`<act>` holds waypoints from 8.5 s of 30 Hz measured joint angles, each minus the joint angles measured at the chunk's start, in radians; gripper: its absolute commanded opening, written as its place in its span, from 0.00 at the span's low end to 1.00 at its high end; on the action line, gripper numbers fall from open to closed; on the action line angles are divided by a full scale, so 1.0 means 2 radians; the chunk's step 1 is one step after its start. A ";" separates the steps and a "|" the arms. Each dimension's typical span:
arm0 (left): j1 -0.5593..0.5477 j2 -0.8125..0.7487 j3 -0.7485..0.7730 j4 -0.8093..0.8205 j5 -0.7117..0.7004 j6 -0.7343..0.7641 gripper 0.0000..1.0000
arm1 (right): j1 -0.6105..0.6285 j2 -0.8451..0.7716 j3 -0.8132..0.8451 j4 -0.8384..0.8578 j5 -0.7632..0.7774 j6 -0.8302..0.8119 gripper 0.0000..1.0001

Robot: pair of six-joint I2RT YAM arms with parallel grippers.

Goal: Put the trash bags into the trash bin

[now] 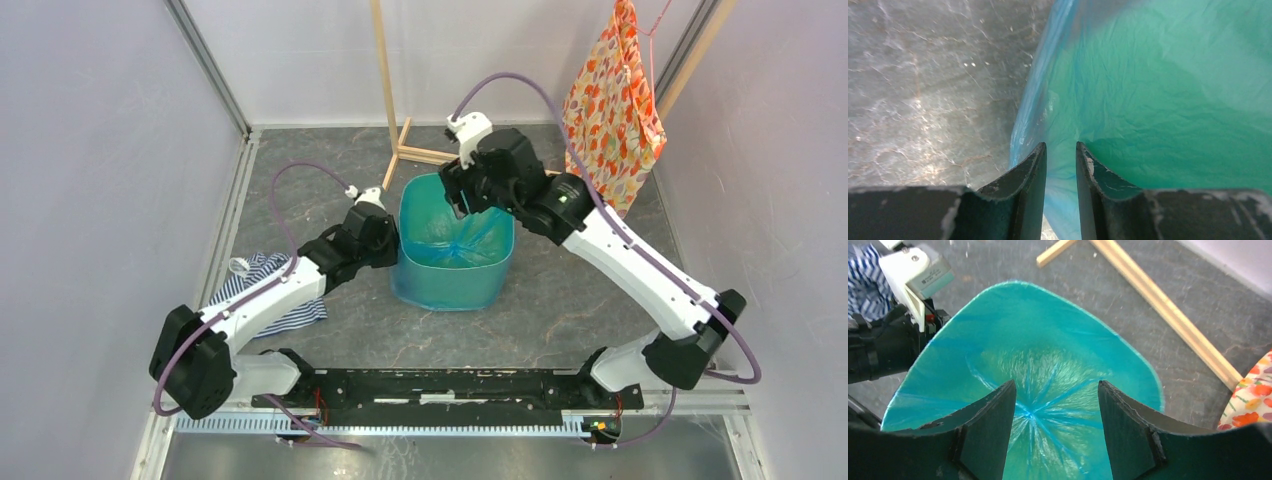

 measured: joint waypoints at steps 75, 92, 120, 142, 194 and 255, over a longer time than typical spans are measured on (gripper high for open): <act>0.005 0.012 -0.066 0.036 -0.034 -0.021 0.27 | 0.029 0.152 -0.213 0.068 0.047 -0.011 0.75; 0.005 0.001 -0.066 0.033 -0.036 -0.003 0.28 | 0.029 0.178 -0.209 0.069 0.048 -0.020 0.75; 0.024 -0.076 0.022 -0.099 -0.077 0.049 0.35 | 0.029 0.186 -0.214 0.071 0.089 -0.024 0.74; 0.016 -0.118 -0.062 -0.059 0.136 0.033 0.10 | 0.029 0.186 -0.216 0.072 0.089 -0.022 0.74; 0.015 -0.078 0.026 -0.089 -0.009 0.028 0.42 | 0.028 0.047 -0.116 -0.011 0.032 -0.021 0.89; 0.015 -0.167 0.209 -0.161 -0.006 0.093 1.00 | 0.028 -0.365 -0.345 0.229 0.098 0.019 0.98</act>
